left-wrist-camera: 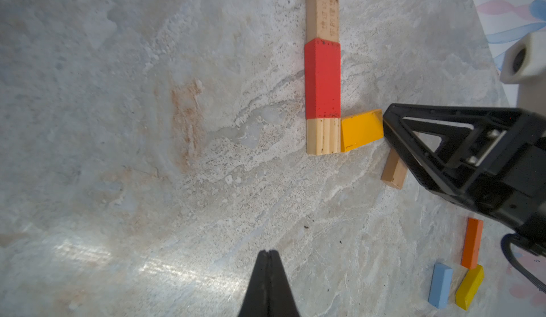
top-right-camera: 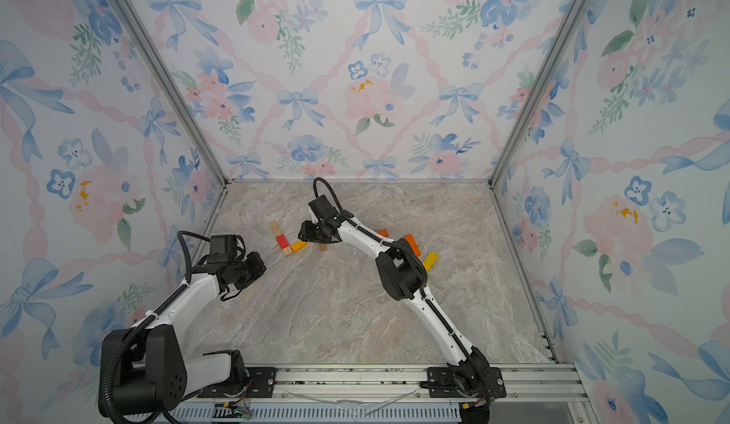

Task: Assemble the letter v with building blocks
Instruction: Adjust the building block at the center of the board.

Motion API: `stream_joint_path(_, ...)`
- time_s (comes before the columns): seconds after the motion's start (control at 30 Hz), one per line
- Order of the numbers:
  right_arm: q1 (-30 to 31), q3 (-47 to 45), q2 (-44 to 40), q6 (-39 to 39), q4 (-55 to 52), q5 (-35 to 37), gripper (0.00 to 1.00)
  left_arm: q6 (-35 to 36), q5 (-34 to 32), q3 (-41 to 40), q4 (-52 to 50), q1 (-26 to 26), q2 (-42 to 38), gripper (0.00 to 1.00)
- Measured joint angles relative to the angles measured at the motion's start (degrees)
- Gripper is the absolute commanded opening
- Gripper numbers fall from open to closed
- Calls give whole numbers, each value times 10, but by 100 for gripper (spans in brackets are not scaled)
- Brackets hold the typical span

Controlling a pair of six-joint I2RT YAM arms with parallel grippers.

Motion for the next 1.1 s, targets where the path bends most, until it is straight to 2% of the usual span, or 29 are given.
stream_joint_path(0.3, 0, 0, 3, 0, -1, 0, 38, 0, 2, 0, 0, 0, 0, 0)
stream_joint_path(1.1, 1, -7, 3, 0, 0, 0, 27, 0, 6, -3, 0, 0, 0, 0)
